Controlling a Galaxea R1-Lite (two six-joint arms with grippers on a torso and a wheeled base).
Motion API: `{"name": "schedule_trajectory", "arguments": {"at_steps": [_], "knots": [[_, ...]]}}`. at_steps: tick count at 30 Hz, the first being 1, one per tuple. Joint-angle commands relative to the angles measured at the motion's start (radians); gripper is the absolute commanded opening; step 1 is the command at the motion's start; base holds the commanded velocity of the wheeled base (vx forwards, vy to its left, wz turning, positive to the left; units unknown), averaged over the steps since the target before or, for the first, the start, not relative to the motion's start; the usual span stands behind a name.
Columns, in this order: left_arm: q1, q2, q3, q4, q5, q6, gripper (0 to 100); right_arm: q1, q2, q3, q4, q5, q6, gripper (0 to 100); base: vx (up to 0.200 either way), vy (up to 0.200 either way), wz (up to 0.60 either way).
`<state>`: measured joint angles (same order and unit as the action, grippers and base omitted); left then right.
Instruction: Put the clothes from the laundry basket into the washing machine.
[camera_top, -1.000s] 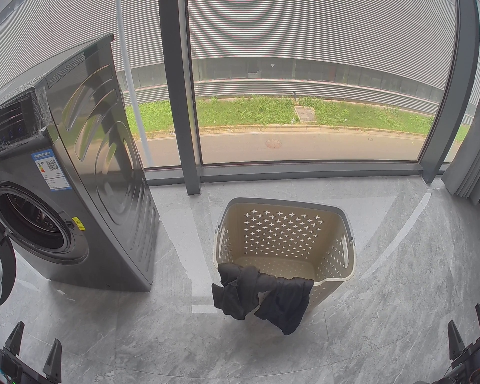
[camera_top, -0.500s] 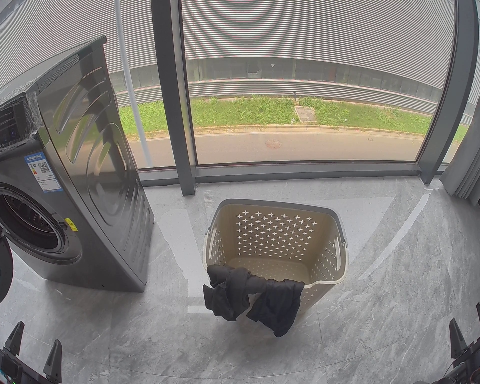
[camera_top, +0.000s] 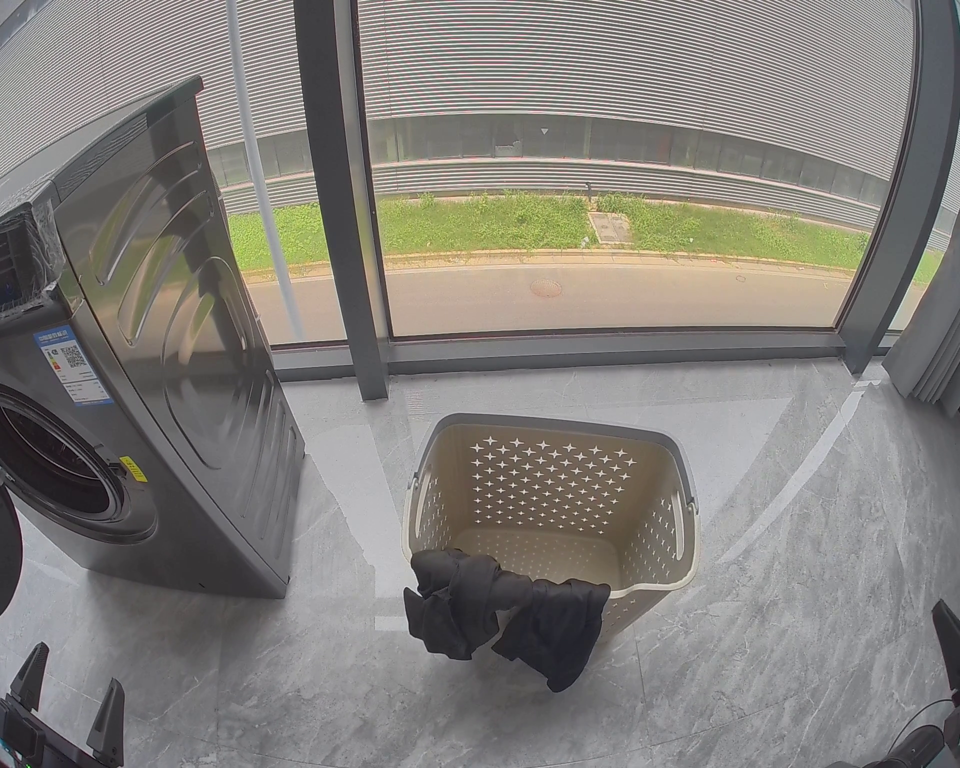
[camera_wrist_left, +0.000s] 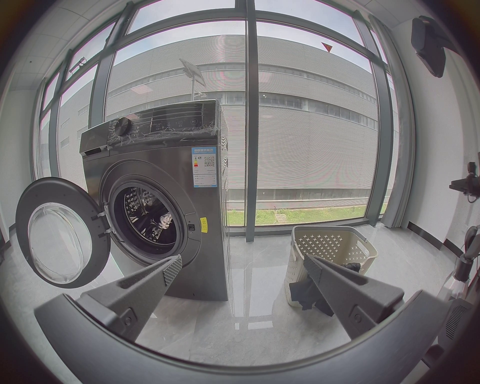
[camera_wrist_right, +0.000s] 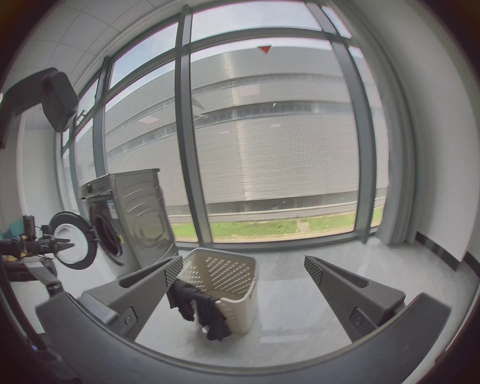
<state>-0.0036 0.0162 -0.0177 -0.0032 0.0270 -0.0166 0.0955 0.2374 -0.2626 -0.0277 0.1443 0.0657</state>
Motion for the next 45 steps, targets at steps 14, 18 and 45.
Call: {"name": "schedule_trajectory", "arguments": {"at_steps": [14,18,45], "knots": [[0.001,-0.016,0.018,0.000,-0.012,0.000,100,0.346,1.203,-0.236,-0.520,0.087,-0.006,100,0.000,0.000,0.00],[0.001,-0.016,0.018,-0.001,-0.010,-0.005,100,0.389,1.329,-0.307,-0.520,0.057,-0.006,100,0.000,0.000,0.00],[0.001,-0.016,0.018,0.000,-0.007,0.006,100,0.471,1.758,-0.474,-0.446,-0.111,0.005,100,0.000,0.000,0.00]]}}
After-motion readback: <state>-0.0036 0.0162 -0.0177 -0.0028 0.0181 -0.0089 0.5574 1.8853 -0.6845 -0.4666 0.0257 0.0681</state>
